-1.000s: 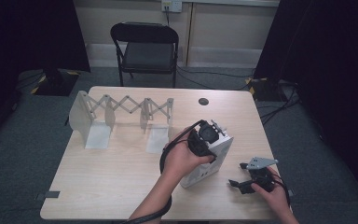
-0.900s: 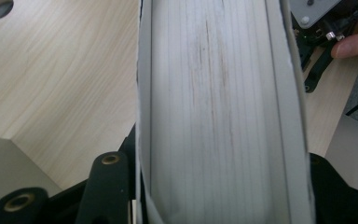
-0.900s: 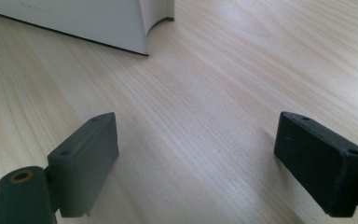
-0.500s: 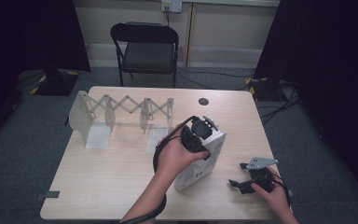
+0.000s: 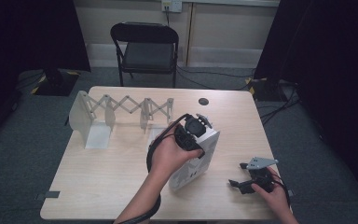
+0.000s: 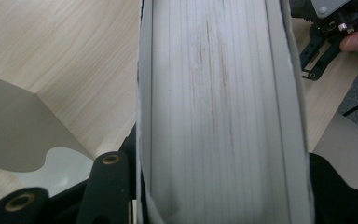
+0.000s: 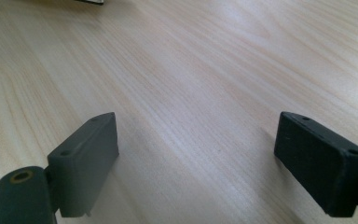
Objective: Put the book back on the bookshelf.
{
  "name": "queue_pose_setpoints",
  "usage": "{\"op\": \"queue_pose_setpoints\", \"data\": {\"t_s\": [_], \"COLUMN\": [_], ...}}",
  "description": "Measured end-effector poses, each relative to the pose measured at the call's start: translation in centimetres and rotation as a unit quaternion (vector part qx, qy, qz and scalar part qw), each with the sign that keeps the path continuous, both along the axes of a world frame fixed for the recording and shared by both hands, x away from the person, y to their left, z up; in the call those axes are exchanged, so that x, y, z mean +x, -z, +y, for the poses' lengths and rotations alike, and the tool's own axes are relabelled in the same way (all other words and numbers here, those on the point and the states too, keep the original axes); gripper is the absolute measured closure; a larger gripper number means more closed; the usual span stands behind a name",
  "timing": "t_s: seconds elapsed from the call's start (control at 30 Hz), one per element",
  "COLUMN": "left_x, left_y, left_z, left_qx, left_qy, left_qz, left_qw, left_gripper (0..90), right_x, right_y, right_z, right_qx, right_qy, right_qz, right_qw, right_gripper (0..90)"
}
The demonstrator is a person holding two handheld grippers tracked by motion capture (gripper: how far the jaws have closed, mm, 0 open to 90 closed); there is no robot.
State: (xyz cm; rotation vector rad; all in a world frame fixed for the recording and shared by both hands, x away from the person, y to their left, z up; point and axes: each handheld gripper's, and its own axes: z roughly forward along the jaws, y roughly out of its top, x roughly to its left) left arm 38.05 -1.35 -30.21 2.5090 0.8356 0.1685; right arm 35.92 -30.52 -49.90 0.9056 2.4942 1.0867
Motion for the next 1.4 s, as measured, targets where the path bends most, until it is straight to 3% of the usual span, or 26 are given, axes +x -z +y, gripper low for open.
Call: {"op": "queue_pose_setpoints", "data": {"t_s": [0.63, 1.4], "left_x": [-0.2, -0.3], "left_y": [-0.2, -0.4], "left_z": [1.7, 4.1], "left_qx": [0.014, 0.004], "left_qy": [-0.021, -0.047], "left_qz": [0.017, 0.021], "left_qw": [0.9995, 0.9987], "left_gripper": [51.8, 51.8], "right_x": [0.0, 0.0], "right_y": [0.0, 0.0], "right_z": [0.0, 0.0], "right_qx": [0.0, 0.0], "right_qy": [0.0, 0.0], "right_qz": [0.0, 0.0], "right_qw": [1.0, 1.0], "right_gripper": [13.1, 13.1]}}
